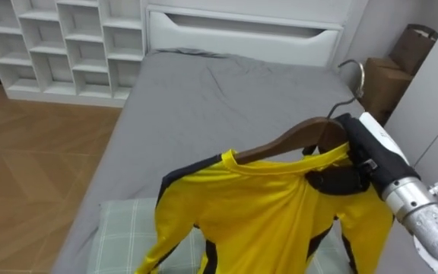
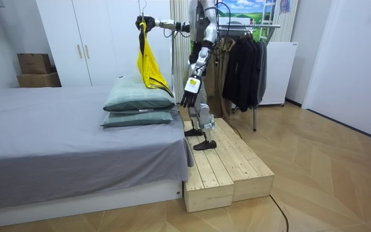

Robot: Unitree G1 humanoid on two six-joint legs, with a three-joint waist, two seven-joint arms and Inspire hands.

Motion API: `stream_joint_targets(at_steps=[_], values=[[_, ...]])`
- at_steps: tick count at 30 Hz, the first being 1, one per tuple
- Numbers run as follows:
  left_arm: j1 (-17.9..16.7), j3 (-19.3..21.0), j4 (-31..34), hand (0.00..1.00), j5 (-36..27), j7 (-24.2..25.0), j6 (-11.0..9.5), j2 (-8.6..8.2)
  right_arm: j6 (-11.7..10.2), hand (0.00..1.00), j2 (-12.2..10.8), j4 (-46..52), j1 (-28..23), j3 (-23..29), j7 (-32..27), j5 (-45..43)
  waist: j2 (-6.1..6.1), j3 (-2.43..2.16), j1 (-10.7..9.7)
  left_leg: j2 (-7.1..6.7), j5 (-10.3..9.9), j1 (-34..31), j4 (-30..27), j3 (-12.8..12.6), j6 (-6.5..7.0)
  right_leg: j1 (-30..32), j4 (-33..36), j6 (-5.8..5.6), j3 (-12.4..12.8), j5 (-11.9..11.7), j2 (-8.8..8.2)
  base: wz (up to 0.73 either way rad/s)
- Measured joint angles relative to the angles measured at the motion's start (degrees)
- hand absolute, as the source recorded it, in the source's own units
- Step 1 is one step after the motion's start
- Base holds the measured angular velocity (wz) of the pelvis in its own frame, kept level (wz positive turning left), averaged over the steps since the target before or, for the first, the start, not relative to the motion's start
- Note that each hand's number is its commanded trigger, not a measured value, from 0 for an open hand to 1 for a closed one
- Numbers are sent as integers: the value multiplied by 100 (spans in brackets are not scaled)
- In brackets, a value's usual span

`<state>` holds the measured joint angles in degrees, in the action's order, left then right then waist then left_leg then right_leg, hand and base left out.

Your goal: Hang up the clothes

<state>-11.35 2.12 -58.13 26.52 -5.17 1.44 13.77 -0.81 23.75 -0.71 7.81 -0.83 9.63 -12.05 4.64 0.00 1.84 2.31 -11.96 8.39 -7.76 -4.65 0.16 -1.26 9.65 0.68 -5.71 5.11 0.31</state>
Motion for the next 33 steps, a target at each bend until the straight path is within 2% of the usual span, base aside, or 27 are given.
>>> stream_joint_targets(at_steps=[7, 13, 25, 30, 33], values=[[8, -10, 0, 0, 0, -67, 125, -37, 224, 100, -29, 65, -147, 1, 1, -2, -37, 14, -15, 2, -2, 6, 10, -6, 2, 13, 3, -2, 50, 2, 14, -1], [72, -16, 0, 0, -7, -102, 193, -185, 225, 100, -185, 220, -310, -1, 0, 2, -35, 6, -5, 2, -2, 12, 7, -6, 1, 1, 8, -2, 78, 4, 23, 0], [50, -54, 0, 0, -2, -483, 201, -197, 222, 100, -210, 238, -344, -2, -274, 0, -43, 9, 18, 0, -5, -13, 9, -33, 5, 30, 13, -2, 66, 5, 18, 0], [23, -14, 0, 0, 24, -647, 196, -198, 223, 100, -213, 356, -358, -20, -279, -158, -18, -12, 79, 3, -4, -1, 9, -82, 5, 47, 24, -3, 90, 6, 21, -5], [-14, -9, 5, 0, 60, -721, 204, -185, 239, 100, -286, 361, -547, -19, -306, -208, 14, -42, 174, 8, -6, 33, 12, -130, 6, 35, 26, -3, 108, 6, 22, -6]])
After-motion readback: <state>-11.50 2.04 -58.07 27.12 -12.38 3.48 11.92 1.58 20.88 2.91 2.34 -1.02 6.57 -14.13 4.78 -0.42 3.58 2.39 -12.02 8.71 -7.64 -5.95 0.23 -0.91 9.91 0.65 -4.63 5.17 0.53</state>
